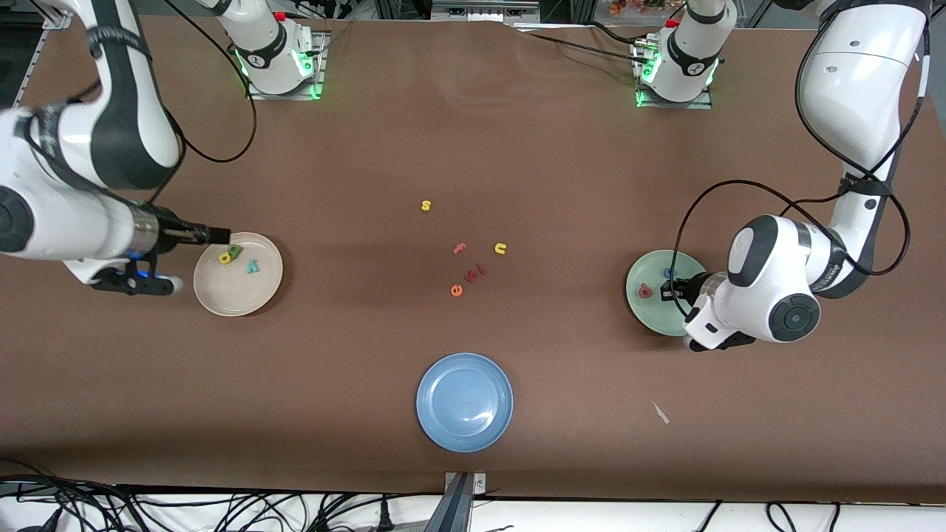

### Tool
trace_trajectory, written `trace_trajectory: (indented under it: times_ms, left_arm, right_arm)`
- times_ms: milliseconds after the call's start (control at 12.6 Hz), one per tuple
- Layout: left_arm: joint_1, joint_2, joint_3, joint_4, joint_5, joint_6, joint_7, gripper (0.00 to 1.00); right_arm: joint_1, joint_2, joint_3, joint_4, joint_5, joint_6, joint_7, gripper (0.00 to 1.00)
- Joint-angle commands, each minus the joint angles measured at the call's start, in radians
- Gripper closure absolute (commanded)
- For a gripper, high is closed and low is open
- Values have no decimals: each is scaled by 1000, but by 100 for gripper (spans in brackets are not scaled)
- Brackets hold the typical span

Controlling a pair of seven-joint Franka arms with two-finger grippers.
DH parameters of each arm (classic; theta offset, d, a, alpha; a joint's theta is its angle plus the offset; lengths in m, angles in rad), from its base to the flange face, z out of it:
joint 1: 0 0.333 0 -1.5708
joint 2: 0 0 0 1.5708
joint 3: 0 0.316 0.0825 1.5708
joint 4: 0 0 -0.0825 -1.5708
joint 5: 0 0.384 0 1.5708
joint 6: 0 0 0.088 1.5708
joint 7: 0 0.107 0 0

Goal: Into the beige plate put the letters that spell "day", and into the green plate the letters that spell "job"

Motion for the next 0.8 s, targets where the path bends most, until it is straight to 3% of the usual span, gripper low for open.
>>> trace_trajectory:
  times_ms: [0, 239, 318, 398, 557, 716]
  left_arm:
    - [11, 38, 4, -64, 28, 102, 48, 100]
    - [49, 53, 2, -78, 71, 152, 48, 100]
    - [50, 55, 2, -75, 71, 155, 48, 73]
    - [55, 50, 2, -73, 70, 153, 47, 1]
    - [55, 37, -6, -70, 68, 143, 44, 0]
    - [40, -20, -22, -67, 67, 106, 31, 0]
  right_arm:
    - [3, -76, -11, 3, -35, -85, -39, 0]
    - [13, -108, -54, 61, -26, -135, -103, 0]
    - [12, -108, -54, 76, -26, -141, -112, 0]
    - [9, -111, -54, 96, -23, -158, -113, 0]
    - [7, -130, -54, 101, -2, -170, -110, 0]
    - [9, -128, -54, 93, 11, -95, -93, 0]
